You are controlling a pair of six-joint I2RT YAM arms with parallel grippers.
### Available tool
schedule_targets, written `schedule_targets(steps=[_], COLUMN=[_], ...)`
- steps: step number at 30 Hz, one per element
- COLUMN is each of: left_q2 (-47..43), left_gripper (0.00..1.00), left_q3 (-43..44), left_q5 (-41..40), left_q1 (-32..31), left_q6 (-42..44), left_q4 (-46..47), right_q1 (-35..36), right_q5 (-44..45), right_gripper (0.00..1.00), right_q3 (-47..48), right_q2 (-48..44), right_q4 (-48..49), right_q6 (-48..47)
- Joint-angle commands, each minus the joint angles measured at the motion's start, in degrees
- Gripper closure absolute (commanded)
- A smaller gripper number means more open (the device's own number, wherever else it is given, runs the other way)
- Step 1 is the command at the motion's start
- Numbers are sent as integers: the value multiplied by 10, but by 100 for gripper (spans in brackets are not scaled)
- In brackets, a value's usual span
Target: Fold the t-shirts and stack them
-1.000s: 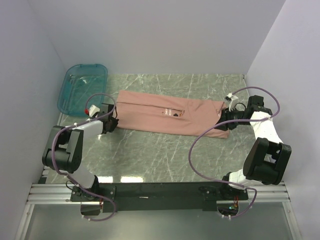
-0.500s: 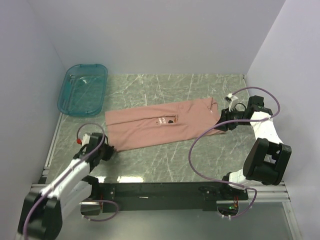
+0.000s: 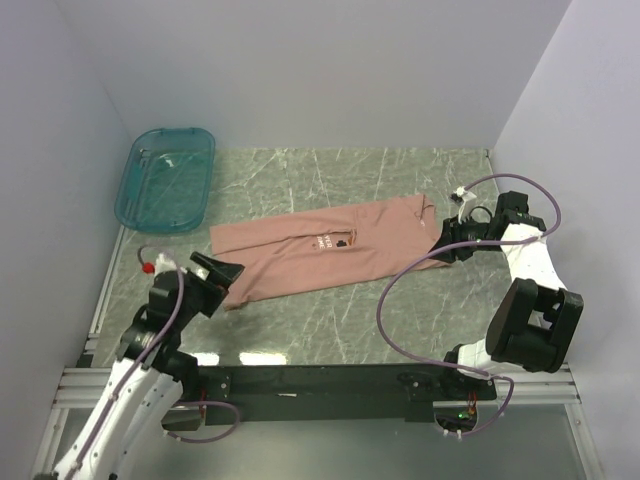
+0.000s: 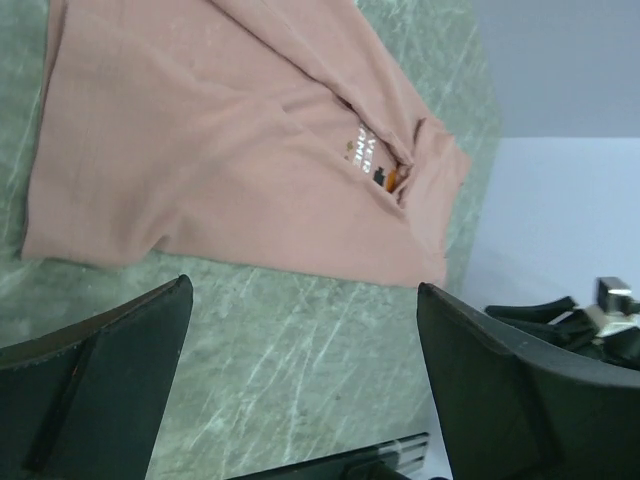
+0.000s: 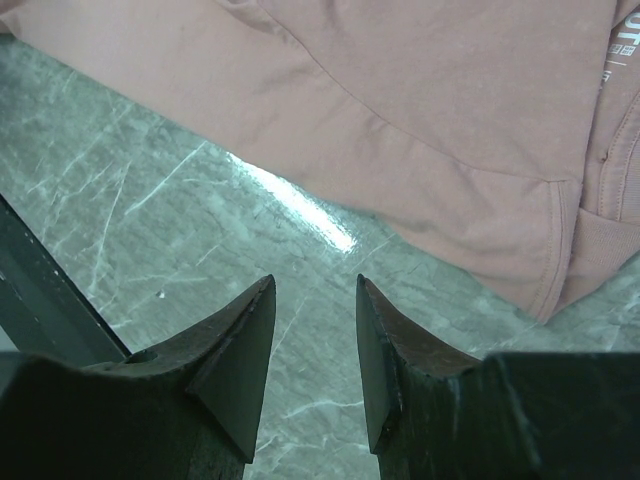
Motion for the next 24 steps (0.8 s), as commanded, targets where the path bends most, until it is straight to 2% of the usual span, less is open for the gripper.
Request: schedule_targets(steps=[1,3,5,6,7,8,9,10,11,12,13,14,15,16,17,18,20,22,24], left_q2=[114,180,300,346,444,497,550,651,701,748,833,875,913,982,1013,1040,1109,1148,1163], left_gripper=[1,1,1,1,1,1,1,1,2,3,3,4,5,6,8,13,15,15,15], left_q3=[53,96,168,201,241,332,385,438,541,592,642,738,785,828,903,936,1020,1059,1063], left_q5=[21,51,79,116,141,177,193,206,221,247,251,250,254,255,259,266,300,320,324], left_q1=[-1,-1,-1,-1,-4,-7,-11,-28,-37,-47,-68,-78,-88,-102,-107,-111,-113,-115,-117], left_q6=[94,155,203,272,306,340,418,458,497,580,619,654,726,753,775,808,819,819,808], left_q4=[68,117,175,190,191,169,150,127,100,55,26,-1,-49,-64,-76,-87,-85,-51,-19], right_q1=[-4,-4,-4,-4,-4,-4,-4,-5,-5,-5,-6,-9,-10,-12,-14,-15,-18,-20,-21], right_q5=[-15,-14,-14,-15,-16,-16,-15,-14,-14,-13,-14,-15,-15,-16,-18,-18,-19,-21,-26], right_gripper=[55,55,55,55,55,55,55,55,55,55,55,55,55,54,55,55,55,55,55], right_q3=[12,10,10,10,10,10,10,10,9,10,10,11,12,12,13,14,15,14,15], right_q2=[-15,-16,-15,-13,-13,-13,-12,-12,-12,-12,-11,-9,-8,-7,-5,-4,-1,2,5], right_q4=[-1,0,3,3,2,3,5,6,7,7,7,6,4,3,1,0,-1,-5,-10], right_q6=[-5,-4,-1,0,0,0,0,1,2,2,-1,-2,-2,-4,-4,-5,-8,-11,-14])
